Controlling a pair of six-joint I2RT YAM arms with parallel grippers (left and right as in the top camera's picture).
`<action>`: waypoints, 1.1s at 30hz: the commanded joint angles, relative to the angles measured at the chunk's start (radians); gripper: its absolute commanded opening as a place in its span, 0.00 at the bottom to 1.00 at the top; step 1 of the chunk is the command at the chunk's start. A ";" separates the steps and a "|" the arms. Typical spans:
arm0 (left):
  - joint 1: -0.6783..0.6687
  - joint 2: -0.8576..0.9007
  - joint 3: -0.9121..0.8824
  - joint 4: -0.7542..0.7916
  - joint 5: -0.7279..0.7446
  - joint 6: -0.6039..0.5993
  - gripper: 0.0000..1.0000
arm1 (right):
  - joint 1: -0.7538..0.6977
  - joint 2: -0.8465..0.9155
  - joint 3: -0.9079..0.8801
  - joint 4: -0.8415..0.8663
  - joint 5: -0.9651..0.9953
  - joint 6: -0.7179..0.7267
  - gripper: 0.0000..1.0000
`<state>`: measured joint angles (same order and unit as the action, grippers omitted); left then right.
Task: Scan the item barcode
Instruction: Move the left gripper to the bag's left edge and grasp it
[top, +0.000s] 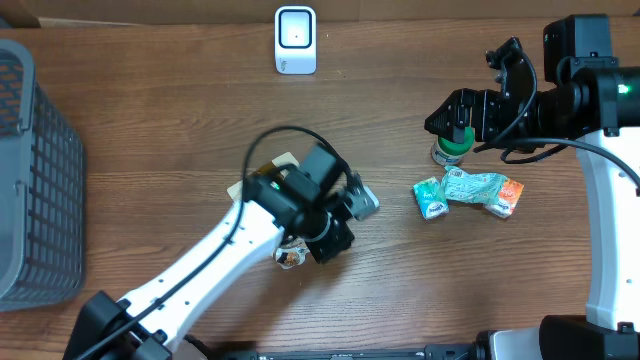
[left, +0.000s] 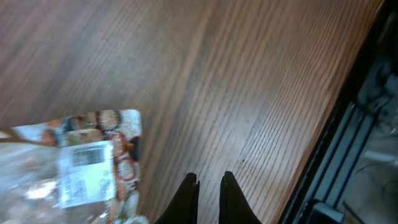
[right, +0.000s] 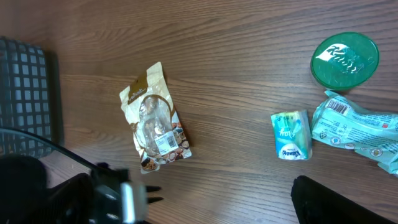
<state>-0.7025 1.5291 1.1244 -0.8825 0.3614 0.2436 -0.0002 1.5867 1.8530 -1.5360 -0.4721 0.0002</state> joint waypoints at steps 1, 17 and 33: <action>-0.060 0.035 -0.056 0.050 -0.102 0.023 0.04 | -0.006 -0.001 0.006 0.003 0.001 -0.008 1.00; -0.076 0.276 -0.064 0.277 -0.319 0.119 0.04 | -0.006 -0.001 0.006 -0.015 0.012 -0.008 1.00; 0.389 0.277 0.043 0.535 -0.570 0.002 0.04 | -0.006 -0.001 0.006 -0.023 0.008 -0.007 1.00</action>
<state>-0.4107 1.7996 1.0821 -0.2951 -0.2188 0.2943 -0.0002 1.5867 1.8530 -1.5623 -0.4641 -0.0002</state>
